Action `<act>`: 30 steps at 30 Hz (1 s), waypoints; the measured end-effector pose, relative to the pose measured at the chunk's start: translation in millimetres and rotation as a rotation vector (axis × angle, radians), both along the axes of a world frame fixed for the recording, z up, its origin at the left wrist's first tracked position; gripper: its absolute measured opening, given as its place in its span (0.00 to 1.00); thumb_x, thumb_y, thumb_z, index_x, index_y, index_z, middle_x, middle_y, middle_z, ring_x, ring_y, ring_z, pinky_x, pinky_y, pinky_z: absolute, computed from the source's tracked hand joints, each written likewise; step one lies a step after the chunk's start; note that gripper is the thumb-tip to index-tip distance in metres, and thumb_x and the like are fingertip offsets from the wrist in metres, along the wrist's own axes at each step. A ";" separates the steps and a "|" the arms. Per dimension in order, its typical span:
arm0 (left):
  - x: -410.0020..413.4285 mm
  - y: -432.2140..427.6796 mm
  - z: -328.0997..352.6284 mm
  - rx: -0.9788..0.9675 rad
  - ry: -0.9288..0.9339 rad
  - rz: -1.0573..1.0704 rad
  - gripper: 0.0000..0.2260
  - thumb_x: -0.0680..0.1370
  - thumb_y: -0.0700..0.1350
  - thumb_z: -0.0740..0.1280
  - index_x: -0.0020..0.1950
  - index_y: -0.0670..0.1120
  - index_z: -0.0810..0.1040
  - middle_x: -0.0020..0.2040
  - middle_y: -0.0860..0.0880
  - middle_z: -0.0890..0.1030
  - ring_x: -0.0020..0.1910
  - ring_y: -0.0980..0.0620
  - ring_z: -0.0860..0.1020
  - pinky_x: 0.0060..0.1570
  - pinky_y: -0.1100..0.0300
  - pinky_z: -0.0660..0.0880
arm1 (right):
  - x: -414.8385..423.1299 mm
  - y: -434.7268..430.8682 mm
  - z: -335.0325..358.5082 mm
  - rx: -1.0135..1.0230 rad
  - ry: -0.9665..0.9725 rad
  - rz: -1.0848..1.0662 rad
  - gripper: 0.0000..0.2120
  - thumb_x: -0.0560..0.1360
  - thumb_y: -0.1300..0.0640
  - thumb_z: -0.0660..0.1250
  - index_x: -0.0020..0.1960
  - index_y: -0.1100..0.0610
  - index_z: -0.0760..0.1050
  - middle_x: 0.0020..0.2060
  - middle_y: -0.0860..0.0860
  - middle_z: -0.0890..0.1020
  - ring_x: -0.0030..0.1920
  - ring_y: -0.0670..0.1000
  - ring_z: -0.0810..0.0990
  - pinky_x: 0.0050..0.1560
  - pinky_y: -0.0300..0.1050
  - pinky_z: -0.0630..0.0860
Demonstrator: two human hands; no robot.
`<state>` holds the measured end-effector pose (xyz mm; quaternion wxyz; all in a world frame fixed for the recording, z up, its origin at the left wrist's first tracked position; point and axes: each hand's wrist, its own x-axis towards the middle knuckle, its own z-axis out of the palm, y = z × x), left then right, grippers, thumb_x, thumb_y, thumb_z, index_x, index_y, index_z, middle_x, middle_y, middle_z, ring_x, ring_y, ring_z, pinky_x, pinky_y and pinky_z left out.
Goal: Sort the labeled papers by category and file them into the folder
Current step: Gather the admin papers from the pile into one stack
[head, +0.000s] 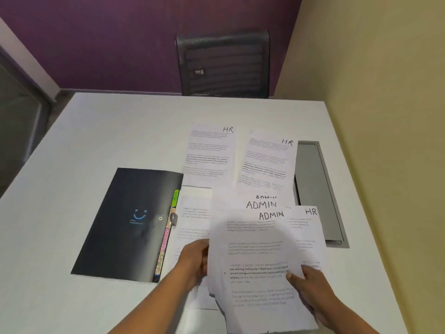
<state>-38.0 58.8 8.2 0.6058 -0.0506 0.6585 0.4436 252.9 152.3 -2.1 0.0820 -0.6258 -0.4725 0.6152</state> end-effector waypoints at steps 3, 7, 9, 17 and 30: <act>16.5 -19.4 -7.7 -0.021 0.134 -0.088 0.08 0.77 0.33 0.62 0.44 0.38 0.81 0.38 0.41 0.83 0.31 0.47 0.76 0.29 0.61 0.69 | -1.6 -8.0 -4.6 -0.004 -0.024 -0.003 0.08 0.76 0.60 0.71 0.54 0.57 0.83 0.49 0.49 0.87 0.49 0.53 0.86 0.54 0.53 0.82; 25.7 -31.6 -29.0 -0.060 0.316 -0.138 0.02 0.75 0.36 0.70 0.46 0.41 0.81 0.44 0.39 0.85 0.39 0.46 0.81 0.42 0.54 0.78 | -3.6 -12.5 -4.4 0.032 -0.047 0.043 0.07 0.75 0.59 0.72 0.53 0.53 0.83 0.49 0.45 0.87 0.50 0.50 0.85 0.54 0.50 0.82; 25.9 -33.7 -34.8 -0.080 0.430 -0.175 0.06 0.72 0.39 0.73 0.43 0.40 0.78 0.39 0.43 0.81 0.36 0.50 0.76 0.42 0.55 0.75 | -3.8 -13.5 -4.5 0.043 -0.060 0.048 0.06 0.75 0.60 0.72 0.50 0.51 0.83 0.48 0.45 0.87 0.49 0.50 0.85 0.55 0.52 0.81; 26.3 -27.7 -23.3 -0.009 0.407 0.044 0.14 0.78 0.44 0.70 0.36 0.43 0.68 0.37 0.44 0.74 0.35 0.50 0.71 0.41 0.57 0.69 | 3.1 -13.2 3.6 0.130 -0.084 -0.021 0.05 0.76 0.59 0.71 0.49 0.50 0.83 0.44 0.45 0.87 0.45 0.52 0.86 0.48 0.52 0.83; 23.6 -26.9 -14.9 0.037 0.294 -0.081 0.07 0.79 0.47 0.68 0.50 0.49 0.86 0.45 0.46 0.85 0.43 0.44 0.83 0.46 0.48 0.81 | 16.7 -18.0 10.0 -0.038 0.028 -0.010 0.07 0.75 0.62 0.72 0.53 0.58 0.83 0.46 0.54 0.88 0.46 0.57 0.87 0.54 0.60 0.82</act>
